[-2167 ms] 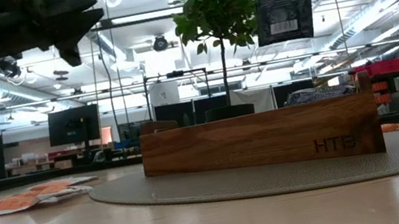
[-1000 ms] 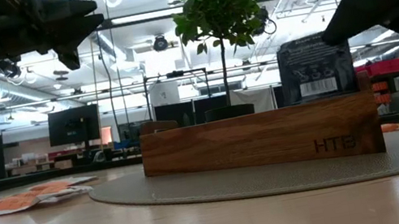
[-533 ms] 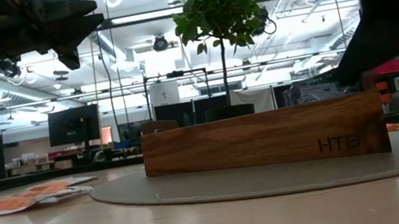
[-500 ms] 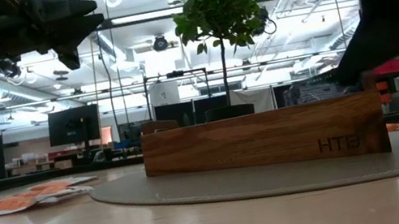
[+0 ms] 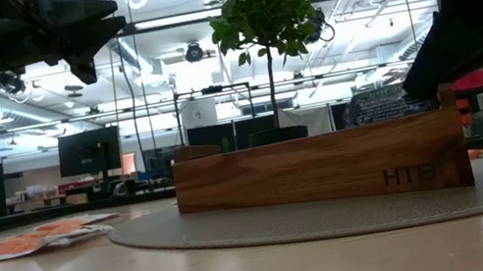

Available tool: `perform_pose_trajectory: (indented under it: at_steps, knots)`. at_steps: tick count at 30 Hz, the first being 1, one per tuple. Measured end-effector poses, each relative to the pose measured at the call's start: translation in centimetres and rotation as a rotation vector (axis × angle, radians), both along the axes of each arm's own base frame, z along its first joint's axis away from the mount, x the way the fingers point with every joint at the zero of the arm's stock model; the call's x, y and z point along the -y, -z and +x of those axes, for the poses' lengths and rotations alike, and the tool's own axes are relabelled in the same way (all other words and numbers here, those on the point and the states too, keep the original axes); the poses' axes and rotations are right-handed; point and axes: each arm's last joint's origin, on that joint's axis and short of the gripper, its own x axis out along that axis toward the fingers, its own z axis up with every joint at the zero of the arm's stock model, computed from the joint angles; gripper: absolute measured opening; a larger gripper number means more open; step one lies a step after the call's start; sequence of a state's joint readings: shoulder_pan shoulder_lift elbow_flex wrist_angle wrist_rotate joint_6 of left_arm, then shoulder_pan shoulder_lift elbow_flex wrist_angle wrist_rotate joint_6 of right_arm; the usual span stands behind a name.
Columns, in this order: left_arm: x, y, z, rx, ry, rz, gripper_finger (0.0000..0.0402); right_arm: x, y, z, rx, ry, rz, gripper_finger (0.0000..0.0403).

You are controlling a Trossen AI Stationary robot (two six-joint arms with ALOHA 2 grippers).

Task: Pick & Place Tea
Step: Put the black tea bag into the right section of the wooden organizer, then put the orange tea bag into the middle section of the wooden organizer

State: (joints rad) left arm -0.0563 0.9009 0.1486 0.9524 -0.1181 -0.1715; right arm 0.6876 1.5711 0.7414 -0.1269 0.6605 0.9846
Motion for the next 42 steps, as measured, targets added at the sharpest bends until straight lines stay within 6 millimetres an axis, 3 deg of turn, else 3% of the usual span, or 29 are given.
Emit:
perform_pose_trajectory:
  at_steps: [8,18,24,30,42]
  knots:
    - [0.0,0.0,0.0,-0.001,0.000,0.000,0.0129,0.5,-1.8,-0.5,0.040,-0.013,-0.053,0.0144]
    - [0.0,0.1,0.0,-0.010,0.000,0.000,0.0129,2.9,-4.7,-3.0,0.032,0.057,-0.190,0.0137]
    - [0.0,0.1,0.0,-0.011,0.000,0.000,0.0129,5.5,-4.8,-4.7,-0.067,0.250,-0.143,0.0132]
    - [0.0,0.1,0.0,-0.014,0.000,0.000,0.0129,7.7,-4.7,-4.7,-0.141,0.398,-0.090,0.0145]
    - [0.0,0.1,0.0,-0.015,0.000,0.001,0.0129,12.1,-4.3,-3.8,-0.356,0.480,-0.058,0.0232]
